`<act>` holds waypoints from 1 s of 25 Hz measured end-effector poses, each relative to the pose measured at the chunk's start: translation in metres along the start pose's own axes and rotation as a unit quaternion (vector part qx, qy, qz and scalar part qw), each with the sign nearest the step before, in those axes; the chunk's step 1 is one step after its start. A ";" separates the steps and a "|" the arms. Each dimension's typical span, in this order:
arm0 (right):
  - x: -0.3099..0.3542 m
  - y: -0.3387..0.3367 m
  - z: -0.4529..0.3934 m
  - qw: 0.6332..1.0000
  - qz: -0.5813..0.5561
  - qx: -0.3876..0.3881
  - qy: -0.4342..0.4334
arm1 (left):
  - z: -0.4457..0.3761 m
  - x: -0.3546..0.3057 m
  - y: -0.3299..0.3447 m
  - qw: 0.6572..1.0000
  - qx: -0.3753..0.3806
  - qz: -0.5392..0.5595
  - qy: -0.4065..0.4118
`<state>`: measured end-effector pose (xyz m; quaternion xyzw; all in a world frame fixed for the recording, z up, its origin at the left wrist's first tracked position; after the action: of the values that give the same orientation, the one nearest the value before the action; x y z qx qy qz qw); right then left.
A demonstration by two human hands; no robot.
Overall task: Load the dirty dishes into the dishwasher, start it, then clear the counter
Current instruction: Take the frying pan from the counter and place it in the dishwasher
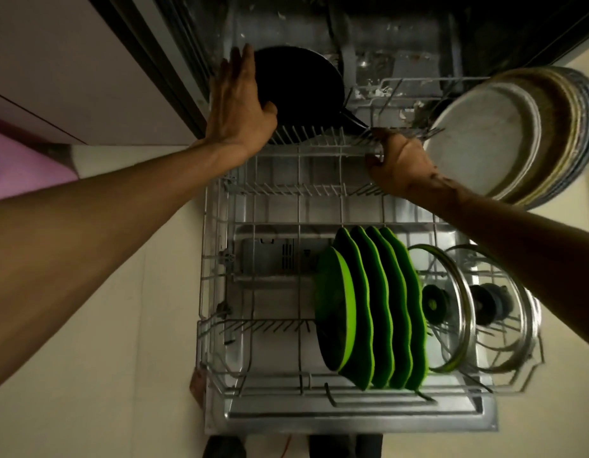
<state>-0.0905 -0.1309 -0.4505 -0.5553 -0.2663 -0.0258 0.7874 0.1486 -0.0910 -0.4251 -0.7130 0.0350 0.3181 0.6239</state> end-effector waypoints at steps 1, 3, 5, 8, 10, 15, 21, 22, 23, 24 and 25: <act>0.005 -0.005 0.014 1.000 -0.015 0.000 0.000 | 0.012 -0.003 0.000 1.000 -0.003 0.021 -0.007; 0.010 -0.011 0.045 0.999 -0.037 0.006 0.009 | 0.047 -0.012 0.005 0.997 0.018 0.066 -0.031; 0.011 -0.012 0.078 0.998 -0.048 0.022 0.021 | 0.093 -0.020 0.013 0.990 0.061 0.110 -0.063; 0.017 -0.025 0.125 0.997 -0.075 0.012 0.012 | 0.168 -0.031 0.011 0.977 0.094 0.157 -0.107; 0.017 -0.031 0.159 0.996 -0.083 0.007 0.015 | 0.223 -0.035 0.012 0.970 0.128 0.160 -0.130; 0.010 -0.018 0.239 0.988 -0.136 0.057 0.050 | 0.327 -0.032 0.010 0.941 0.164 0.223 -0.193; 0.023 -0.011 0.264 0.993 -0.120 0.000 -0.002 | 0.334 -0.021 0.025 0.949 0.168 0.201 -0.178; 0.026 -0.005 0.274 0.992 -0.122 -0.002 -0.013 | 0.339 -0.025 0.029 0.953 0.185 0.188 -0.151; 0.027 0.005 0.288 0.993 -0.118 0.002 -0.019 | 0.349 -0.027 0.036 0.953 0.209 0.178 -0.127; 0.025 0.017 0.302 0.994 -0.107 0.011 -0.019 | 0.360 -0.030 0.044 0.950 0.238 0.171 -0.108; 0.021 0.031 0.316 0.996 -0.084 0.026 -0.017 | 0.373 -0.032 0.053 0.943 0.270 0.166 -0.098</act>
<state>-0.1859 0.1670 -0.3916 -0.5106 -0.3258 -0.0753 0.7921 -0.0531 0.2269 -0.4624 -0.4667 0.1762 0.4642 0.7319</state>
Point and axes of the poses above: each hand's wrist, its own z-axis away from the middle knuckle, its own y-axis out of the palm, x = y × z, the point moved 10 cm from there along -z, towards the middle knuckle, and after that the axes turned 5 degrees about -x, right-handed, at the moved point
